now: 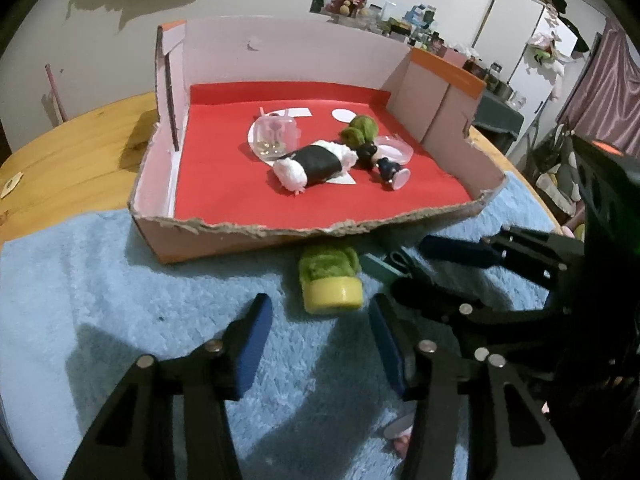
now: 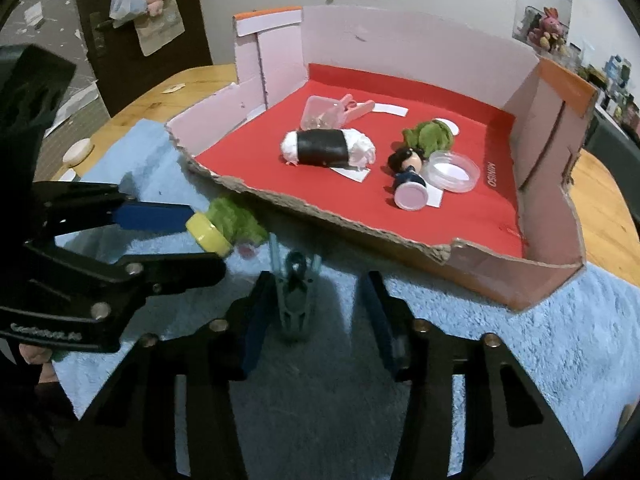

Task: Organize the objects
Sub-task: 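Grasp the yellow cap with the left gripper while the right gripper lifts the teal clothespin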

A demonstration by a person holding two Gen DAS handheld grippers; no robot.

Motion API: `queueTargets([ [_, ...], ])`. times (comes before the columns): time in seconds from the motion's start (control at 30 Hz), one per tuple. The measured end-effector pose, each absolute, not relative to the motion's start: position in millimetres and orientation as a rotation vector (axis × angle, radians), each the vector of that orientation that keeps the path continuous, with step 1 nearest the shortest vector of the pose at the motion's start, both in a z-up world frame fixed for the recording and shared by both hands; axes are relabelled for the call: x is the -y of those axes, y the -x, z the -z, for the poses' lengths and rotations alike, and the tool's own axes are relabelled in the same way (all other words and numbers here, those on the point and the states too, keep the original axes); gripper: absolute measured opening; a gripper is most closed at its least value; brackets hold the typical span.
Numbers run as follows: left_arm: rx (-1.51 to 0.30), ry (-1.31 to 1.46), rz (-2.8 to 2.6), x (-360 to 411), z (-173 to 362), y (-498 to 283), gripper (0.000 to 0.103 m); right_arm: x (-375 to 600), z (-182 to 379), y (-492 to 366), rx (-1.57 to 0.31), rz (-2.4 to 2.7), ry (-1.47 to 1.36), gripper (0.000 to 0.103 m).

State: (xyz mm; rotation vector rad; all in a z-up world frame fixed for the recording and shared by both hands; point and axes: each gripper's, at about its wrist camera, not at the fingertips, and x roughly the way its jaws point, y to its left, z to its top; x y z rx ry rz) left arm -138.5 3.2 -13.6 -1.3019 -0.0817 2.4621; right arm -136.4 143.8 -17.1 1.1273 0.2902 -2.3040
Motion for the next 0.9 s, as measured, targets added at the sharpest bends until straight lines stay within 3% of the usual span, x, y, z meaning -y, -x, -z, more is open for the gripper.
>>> queueTargets([
  [0.13, 0.105, 1.295, -2.459, -7, 14, 140, 0.041, -140, 17, 132, -0.291, 2.286, -1.115, 0.021],
  [0.37, 0.135, 1.293, -2.445, -8, 13, 137, 0.032, -147, 15, 130, -0.200, 2.300, -1.133, 0.021],
  [0.9, 0.111, 1.316, -2.434, -10, 13, 129, 0.031, -148, 8, 109, -0.164, 2.314, -1.136, 0.021],
])
